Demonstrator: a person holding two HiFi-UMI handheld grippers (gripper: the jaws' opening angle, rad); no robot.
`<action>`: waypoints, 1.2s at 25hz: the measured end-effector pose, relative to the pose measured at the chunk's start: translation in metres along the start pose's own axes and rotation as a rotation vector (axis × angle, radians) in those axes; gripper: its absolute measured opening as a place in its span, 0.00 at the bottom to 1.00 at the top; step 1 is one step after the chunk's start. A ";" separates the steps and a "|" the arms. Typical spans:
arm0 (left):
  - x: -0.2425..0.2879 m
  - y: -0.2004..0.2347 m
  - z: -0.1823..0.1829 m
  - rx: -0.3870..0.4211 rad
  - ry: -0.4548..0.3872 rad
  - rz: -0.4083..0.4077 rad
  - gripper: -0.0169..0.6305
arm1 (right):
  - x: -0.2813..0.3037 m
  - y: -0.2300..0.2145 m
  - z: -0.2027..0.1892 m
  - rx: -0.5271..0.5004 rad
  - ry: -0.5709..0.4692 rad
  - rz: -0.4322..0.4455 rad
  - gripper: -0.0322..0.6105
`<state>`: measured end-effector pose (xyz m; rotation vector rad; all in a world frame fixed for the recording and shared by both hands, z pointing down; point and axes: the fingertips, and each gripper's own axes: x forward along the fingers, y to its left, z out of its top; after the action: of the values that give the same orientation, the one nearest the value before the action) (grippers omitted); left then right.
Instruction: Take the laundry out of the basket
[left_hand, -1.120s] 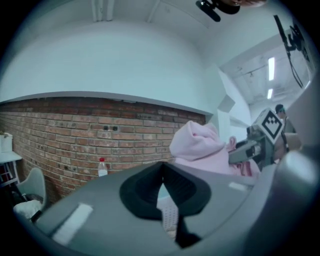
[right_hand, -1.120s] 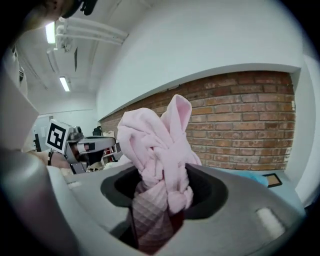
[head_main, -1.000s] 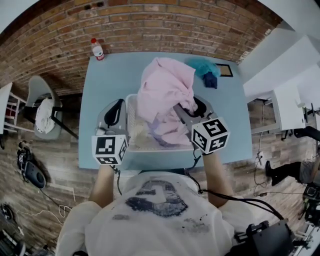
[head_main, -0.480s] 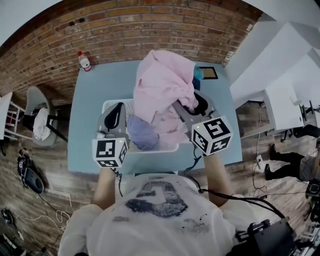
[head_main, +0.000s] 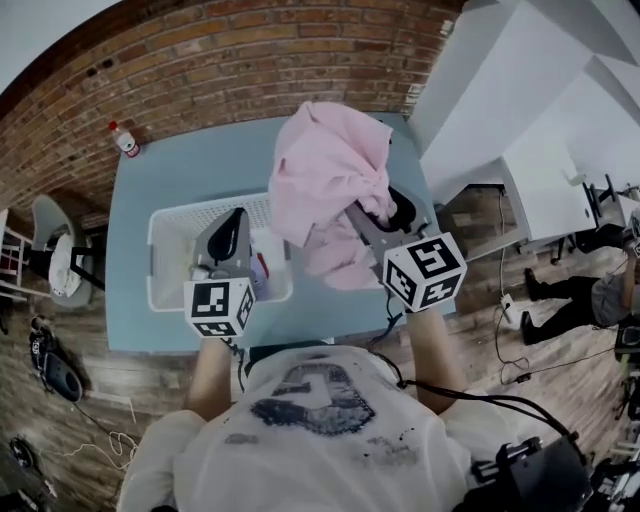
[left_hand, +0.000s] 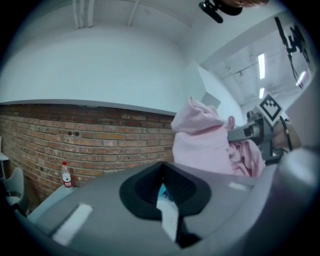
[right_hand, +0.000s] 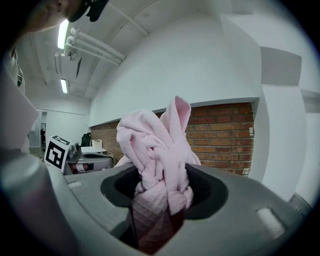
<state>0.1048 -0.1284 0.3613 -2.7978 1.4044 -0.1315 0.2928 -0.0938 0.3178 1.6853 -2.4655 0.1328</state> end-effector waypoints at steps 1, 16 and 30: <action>0.006 -0.012 -0.002 -0.001 0.003 -0.011 0.01 | -0.007 -0.010 -0.004 0.000 0.004 -0.011 0.42; 0.077 -0.135 -0.035 -0.007 0.081 -0.170 0.01 | -0.074 -0.114 -0.089 0.082 0.131 -0.145 0.42; 0.117 -0.183 -0.091 -0.021 0.174 -0.259 0.01 | -0.066 -0.144 -0.226 0.185 0.421 -0.152 0.42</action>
<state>0.3134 -0.1103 0.4685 -3.0380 1.0647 -0.3722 0.4680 -0.0497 0.5268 1.6949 -2.0616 0.6434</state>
